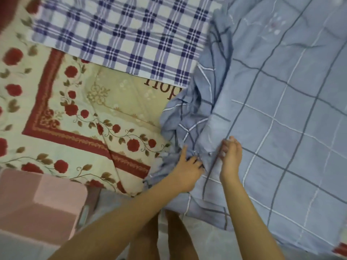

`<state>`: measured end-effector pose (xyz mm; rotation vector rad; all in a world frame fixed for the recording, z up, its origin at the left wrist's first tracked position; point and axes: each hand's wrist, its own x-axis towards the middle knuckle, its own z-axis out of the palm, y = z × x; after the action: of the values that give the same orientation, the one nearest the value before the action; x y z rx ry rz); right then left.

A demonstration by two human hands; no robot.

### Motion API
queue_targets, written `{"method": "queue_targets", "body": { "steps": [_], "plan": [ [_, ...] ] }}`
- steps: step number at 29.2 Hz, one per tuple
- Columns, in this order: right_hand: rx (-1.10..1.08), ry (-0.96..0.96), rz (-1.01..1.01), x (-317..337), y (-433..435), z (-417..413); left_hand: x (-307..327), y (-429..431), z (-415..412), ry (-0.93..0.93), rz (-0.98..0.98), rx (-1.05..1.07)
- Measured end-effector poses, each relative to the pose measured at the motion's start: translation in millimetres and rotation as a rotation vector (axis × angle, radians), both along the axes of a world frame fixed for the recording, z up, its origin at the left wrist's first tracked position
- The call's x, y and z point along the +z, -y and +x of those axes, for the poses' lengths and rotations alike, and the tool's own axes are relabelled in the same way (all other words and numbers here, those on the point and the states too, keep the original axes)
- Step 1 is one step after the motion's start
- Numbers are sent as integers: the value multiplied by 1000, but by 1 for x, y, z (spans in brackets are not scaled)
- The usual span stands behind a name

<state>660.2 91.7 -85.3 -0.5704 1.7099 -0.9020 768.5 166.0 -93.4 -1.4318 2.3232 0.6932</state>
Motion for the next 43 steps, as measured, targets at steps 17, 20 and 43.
{"method": "queue_targets", "body": {
  "steps": [17, 20, 43],
  "plan": [
    [289, -193, 160, -40, 31, 9, -41, 74, 91, -1212, 440, 1780],
    [563, -176, 27, 3, 35, 40, -15, 98, 98, -1368, 598, 1782],
    [662, -315, -390, -30, -47, 287, -54, 92, 370, -947, 128, 1279]
  ]
}}
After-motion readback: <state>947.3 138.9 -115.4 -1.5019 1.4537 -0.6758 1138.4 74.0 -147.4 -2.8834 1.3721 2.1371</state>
